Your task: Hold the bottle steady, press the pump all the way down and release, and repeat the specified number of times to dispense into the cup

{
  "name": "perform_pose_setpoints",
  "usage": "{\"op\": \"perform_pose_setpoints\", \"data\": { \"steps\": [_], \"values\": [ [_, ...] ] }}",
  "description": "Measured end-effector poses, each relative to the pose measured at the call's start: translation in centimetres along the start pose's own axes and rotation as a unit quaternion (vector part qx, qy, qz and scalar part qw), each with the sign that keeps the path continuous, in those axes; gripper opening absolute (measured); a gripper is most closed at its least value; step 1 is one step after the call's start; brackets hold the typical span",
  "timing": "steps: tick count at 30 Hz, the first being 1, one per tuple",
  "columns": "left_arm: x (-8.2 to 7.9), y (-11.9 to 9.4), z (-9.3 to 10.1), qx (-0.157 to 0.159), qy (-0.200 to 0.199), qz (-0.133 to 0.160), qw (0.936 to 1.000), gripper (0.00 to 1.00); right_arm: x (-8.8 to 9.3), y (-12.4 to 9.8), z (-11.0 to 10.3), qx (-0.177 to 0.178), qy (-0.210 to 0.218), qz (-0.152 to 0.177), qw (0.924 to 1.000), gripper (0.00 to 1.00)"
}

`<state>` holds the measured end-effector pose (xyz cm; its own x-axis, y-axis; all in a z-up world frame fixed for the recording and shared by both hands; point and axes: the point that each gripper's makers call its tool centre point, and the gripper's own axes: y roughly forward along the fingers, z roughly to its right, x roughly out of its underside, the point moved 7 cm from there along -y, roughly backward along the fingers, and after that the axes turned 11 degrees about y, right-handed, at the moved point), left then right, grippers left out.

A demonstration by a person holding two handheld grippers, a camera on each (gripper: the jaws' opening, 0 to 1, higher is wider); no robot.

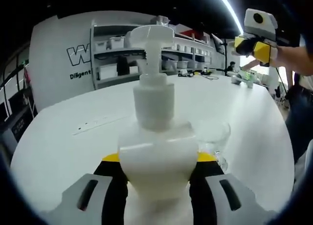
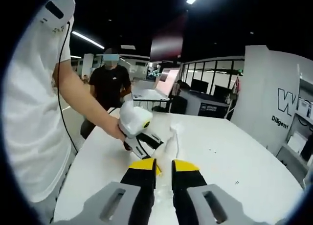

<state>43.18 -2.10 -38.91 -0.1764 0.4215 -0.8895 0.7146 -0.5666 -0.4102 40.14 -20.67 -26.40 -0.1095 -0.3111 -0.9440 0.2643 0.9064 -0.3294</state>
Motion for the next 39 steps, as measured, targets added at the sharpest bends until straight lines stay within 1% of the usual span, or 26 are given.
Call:
{"op": "perform_pose_setpoints", "data": {
  "steps": [1,7,8,9,10,11,12,14,16,17,19,20,21,22,23,24,25,26,27,28,29,31,32,34,38,39],
  "values": [
    [0.0,0.0,0.0,0.0,0.002,0.0,1.0,0.46,0.0,0.1,0.1,0.0,-0.01,-0.012,0.9999,0.0],
    [0.0,0.1,-0.1,0.001,0.004,-0.002,1.0,0.46,-0.7,0.8,0.3,-0.009,-0.016,-0.013,0.9997,0.0],
    [0.0,0.1,-0.1,0.001,0.003,-0.002,1.0,0.46,-0.9,0.9,0.4,-0.007,-0.025,-0.014,0.9996,0.0],
    [0.0,0.1,-0.1,0.001,0.004,-0.002,1.0,0.46,-1.0,1.1,0.5,-0.012,-0.017,-0.015,0.9997,0.0],
    [0.0,0.1,-0.1,0.0,0.004,-0.002,1.0,0.46,-1.2,1.1,0.7,-0.004,-0.033,-0.016,0.9993,0.0],
    [0.0,0.1,-0.1,0.001,0.005,-0.002,1.0,0.46,-1.2,1.2,0.7,-0.006,-0.031,-0.014,0.9994,0.0],
    [0.0,0.1,-0.1,0.001,0.006,-0.003,1.0,0.46,-1.4,1.3,0.6,-0.015,-0.007,-0.011,0.9998,0.0],
    [0.1,0.1,-0.1,0.0,0.005,-0.005,1.0,0.46,-1.5,1.7,0.8,-0.011,-0.032,-0.02,0.9992,0.0],
    [0.1,0.1,0.0,0.0,0.006,-0.005,1.0,0.46,-1.7,2.0,0.9,-0.014,-0.026,-0.024,0.9993,0.0],
    [0.1,0.1,0.0,0.0,0.006,-0.005,1.0,0.46,-1.7,2.1,1.0,-0.014,-0.042,-0.03,0.9986,0.0],
    [0.1,0.1,0.0,0.0,0.006,-0.006,1.0,0.46,-1.9,2.4,1.3,-0.016,-0.025,-0.023,0.9993,0.0],
    [0.1,0.1,0.0,0.0,0.007,-0.006,1.0,0.46,-1.7,2.6,1.7,-0.014,-0.038,-0.036,0.9985,0.0],
    [0.1,0.1,0.0,0.0,0.006,-0.007,1.0,0.46,-1.7,2.6,1.8,-0.012,-0.045,-0.04,0.9981,0.0],
    [0.1,0.1,0.0,-0.001,0.007,-0.007,1.0,0.46,-1.8,2.8,1.8,-0.015,-0.033,-0.039,0.9986,0.0],
    [0.1,0.1,0.0,-0.001,0.006,-0.007,1.0,0.46,-1.7,3.0,1.8,-0.021,-0.026,-0.051,0.9981,0.0],
    [0.1,0.1,0.0,-0.001,0.007,-0.007,1.0,0.46,-1.5,3.0,2.3,-0.009,-0.047,-0.071,0.9963,0.0],
    [0.1,0.1,0.0,-0.001,0.007,-0.007,0.9999,0.46,-1.6,3.3,2.3,-0.019,-0.047,-0.062,0.9968,0.0],
    [0.1,0.1,0.0,-0.001,0.007,-0.007,1.0,0.46,-1.6,3.5,2.3,-0.026,-0.018,-0.06,0.9977,0.0],
    [0.1,0.1,0.0,-0.001,0.007,-0.007,1.0,0.46,-1.7,3.6,2.5,-0.021,-0.032,-0.065,0.9971,0.0],
    [0.2,0.1,0.0,-0.001,0.006,-0.008,0.9999,0.46,-1.5,3.7,2.7,-0.018,-0.041,-0.081,0.9957,0.0],
    [0.2,0.1,0.1,-0.001,0.006,-0.008,0.9999,0.46,-1.9,3.9,2.8,-0.022,-0.033,-0.07,0.9967,0.0],
    [0.2,0.1,0.1,-0.001,0.006,-0.009,0.9999,0.46,-2.1,4.2,2.9,-0.02,-0.037,-0.078,0.9961,0.0],
    [0.2,0.1,0.1,-0.001,0.007,-0.008,0.9999,0.46,-2.1,4.4,2.8,-0.025,-0.027,-0.08,0.9961,0.0],
    [0.2,0.1,0.1,-0.001,0.007,-0.009,0.9999,0.46,-2.0,4.5,2.8,-0.022,-0.034,-0.087,0.9954,0.0],
    [0.2,0.2,0.1,-0.002,0.006,-0.01,0.9999,0.46,-2.1,4.7,2.9,-0.024,-0.028,-0.089,0.9954,0.0],
    [0.2,0.2,0.1,-0.002,0.006,-0.01,0.9999,0.46,-2.1,4.8,2.9,-0.024,-0.019,-0.093,0.9952,0.0]
  ]
}}
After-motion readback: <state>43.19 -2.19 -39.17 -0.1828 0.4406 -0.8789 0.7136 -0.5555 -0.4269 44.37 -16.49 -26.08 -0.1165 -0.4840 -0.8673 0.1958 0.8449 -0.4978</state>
